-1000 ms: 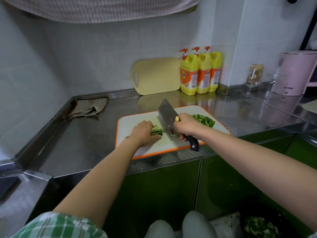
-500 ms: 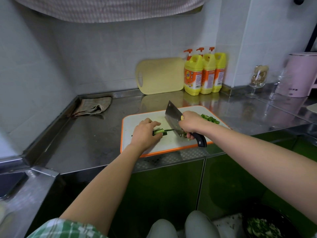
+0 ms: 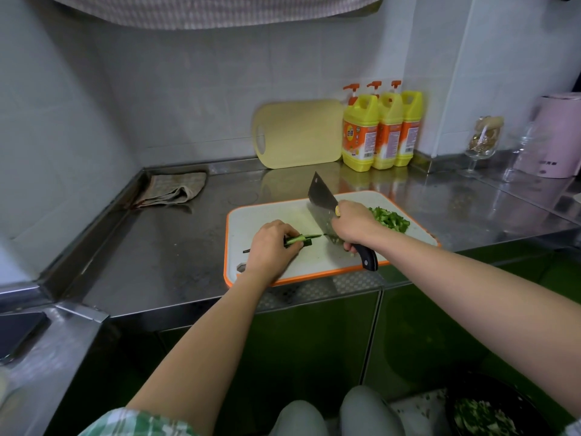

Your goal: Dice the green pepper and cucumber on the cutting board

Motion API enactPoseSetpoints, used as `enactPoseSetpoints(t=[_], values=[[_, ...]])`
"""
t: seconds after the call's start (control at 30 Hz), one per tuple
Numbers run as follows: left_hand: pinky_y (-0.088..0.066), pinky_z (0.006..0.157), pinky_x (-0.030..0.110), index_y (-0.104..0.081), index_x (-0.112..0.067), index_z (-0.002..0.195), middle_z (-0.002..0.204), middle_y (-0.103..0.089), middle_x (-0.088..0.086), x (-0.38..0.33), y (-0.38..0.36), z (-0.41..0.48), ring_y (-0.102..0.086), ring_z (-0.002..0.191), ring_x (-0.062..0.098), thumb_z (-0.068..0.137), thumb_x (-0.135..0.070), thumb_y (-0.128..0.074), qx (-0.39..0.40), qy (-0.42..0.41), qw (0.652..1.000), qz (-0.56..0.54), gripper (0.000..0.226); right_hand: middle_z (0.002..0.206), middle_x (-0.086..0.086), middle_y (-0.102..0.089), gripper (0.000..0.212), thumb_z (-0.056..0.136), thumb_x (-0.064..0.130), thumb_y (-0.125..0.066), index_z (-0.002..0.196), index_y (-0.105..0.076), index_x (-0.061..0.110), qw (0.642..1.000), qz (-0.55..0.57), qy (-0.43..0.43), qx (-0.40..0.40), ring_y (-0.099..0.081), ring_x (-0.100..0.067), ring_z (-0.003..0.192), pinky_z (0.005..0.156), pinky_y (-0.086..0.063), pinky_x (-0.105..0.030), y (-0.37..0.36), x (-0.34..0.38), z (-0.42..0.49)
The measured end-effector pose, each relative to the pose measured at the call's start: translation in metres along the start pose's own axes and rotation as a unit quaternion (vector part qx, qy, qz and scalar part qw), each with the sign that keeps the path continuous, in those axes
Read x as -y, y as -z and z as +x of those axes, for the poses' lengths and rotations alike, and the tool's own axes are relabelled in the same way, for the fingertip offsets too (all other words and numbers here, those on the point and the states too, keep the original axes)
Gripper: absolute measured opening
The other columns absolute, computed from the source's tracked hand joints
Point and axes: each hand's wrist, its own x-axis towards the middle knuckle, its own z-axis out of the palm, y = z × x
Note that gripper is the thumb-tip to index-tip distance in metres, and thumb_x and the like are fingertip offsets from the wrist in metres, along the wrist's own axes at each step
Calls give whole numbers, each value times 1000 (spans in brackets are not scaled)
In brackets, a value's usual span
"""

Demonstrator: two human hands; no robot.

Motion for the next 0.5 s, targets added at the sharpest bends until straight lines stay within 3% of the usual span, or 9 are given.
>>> enactPoseSetpoints(t=[0.13,0.27,0.5], values=[[-37,73,23,-73,-16,103,97,-67,1,1,-1,1,-54,90,16,86,-30,-70,-1,0,1000,3,22,58,-16,-60,36,96,7,-33,130,-44,3,999,2,9,33,-52,-23,41,40,-44,-22,15,3,-4],[-36,72,23,-74,-16,102,96,-68,1,0,-1,0,-55,89,16,85,-29,-71,-3,5,1000,1,21,54,-15,-56,33,97,5,-33,123,-46,-9,997,-31,-6,72,-50,-22,41,42,-44,-24,8,9,-11],[-43,78,26,-72,-16,108,101,-67,1,-1,0,-1,-55,94,17,86,-33,-70,1,7,1000,5,28,62,-16,-59,33,98,6,-35,128,-44,-4,1000,5,6,18,-53,-21,42,37,-42,-24,-9,4,-6]])
